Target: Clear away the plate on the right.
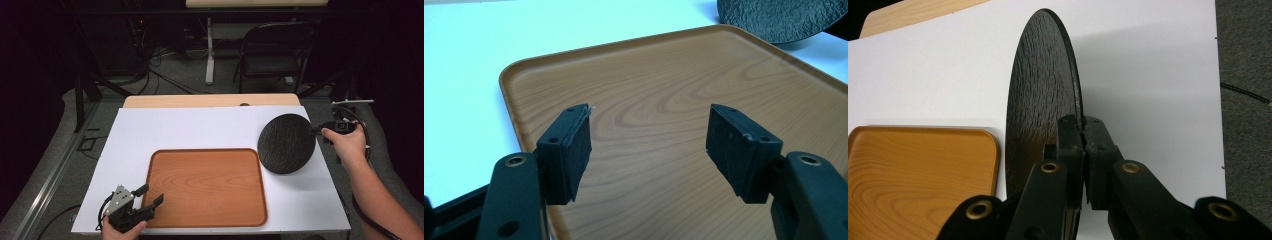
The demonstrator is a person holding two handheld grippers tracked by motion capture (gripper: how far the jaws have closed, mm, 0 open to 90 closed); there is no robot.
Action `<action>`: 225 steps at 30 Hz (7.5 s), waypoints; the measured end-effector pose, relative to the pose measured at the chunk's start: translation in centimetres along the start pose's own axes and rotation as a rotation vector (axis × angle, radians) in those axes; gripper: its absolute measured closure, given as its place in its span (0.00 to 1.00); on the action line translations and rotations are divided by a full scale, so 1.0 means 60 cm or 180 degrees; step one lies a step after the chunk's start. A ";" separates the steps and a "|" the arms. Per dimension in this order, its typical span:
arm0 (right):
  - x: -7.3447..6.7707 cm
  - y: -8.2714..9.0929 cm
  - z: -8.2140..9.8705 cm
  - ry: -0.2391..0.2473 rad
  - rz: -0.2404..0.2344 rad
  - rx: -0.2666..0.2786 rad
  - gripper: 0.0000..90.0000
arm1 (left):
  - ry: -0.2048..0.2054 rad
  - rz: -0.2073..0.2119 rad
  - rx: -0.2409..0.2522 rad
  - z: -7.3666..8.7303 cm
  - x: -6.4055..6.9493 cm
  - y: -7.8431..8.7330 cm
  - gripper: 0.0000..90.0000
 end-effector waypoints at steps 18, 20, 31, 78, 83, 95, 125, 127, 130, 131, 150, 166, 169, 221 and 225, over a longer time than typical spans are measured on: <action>-0.014 0.025 -0.014 0.0029 0.0040 0.0095 0.97 | 0.0004 0.0003 0.0000 0.000 0.000 0.000 0.38; -0.017 0.034 -0.016 0.0027 -0.0004 0.0114 0.97 | 0.0004 0.0002 -0.0001 0.000 0.000 0.000 0.38; -0.092 0.020 -0.002 0.0273 -0.0398 0.0012 0.97 | -0.0001 0.0006 0.0010 0.000 0.000 0.001 0.38; -0.315 -0.160 0.121 0.1037 -0.1157 -0.0656 0.97 | -0.0005 0.0001 0.0015 0.000 0.002 0.003 0.38; -0.314 -0.160 0.122 0.1027 -0.1145 -0.0635 0.97 | -0.0005 0.0028 0.0009 0.000 0.001 0.001 0.38; -0.314 -0.160 0.124 0.1069 -0.1091 -0.0614 0.97 | -0.0014 0.0013 0.0003 0.000 0.001 0.003 0.38; -0.237 -0.182 0.148 0.0659 -0.1061 -0.0680 0.95 | -0.0015 0.0022 0.0011 0.000 0.001 0.001 0.38; -0.228 -0.186 0.150 0.0614 -0.1101 -0.0676 0.95 | -0.0015 0.0022 0.0012 0.000 0.001 0.001 0.38; -0.223 -0.187 0.151 0.0581 -0.1150 -0.0669 0.95 | -0.0017 0.0021 0.0010 -0.001 0.001 0.001 0.38; -0.222 -0.187 0.152 0.0558 -0.1133 -0.0678 0.95 | -0.0015 0.0022 0.0010 0.000 0.001 0.001 0.38; -0.217 -0.191 0.162 0.0695 -0.0931 -0.0648 0.91 | -0.0011 0.0024 0.0010 0.000 0.001 0.002 0.38; -0.207 -0.196 0.173 0.0759 -0.0787 -0.0648 0.87 | -0.0014 0.0015 -0.0001 0.000 0.002 0.002 0.38; -0.198 -0.201 0.176 0.0690 -0.0792 -0.0675 0.87 | -0.0014 0.0018 0.0006 0.000 0.002 0.001 0.38; -0.117 -0.100 0.275 0.0961 -0.0954 0.0135 0.53 | -0.0011 -0.0009 -0.0018 0.000 0.001 0.000 0.38; -0.110 -0.088 0.293 0.0989 -0.0927 0.0270 0.53 | -0.0008 -0.0002 -0.0031 0.000 0.001 0.000 0.38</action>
Point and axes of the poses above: each handheld gripper's, and its own axes: y roughly backward along the jaws, z roughly out of its underside, x roughly to its right, the point moved 1 cm from there along -y, roughly forward along the jaws, and after that the axes turned 7 degrees about -z, right-handed, at the moved point
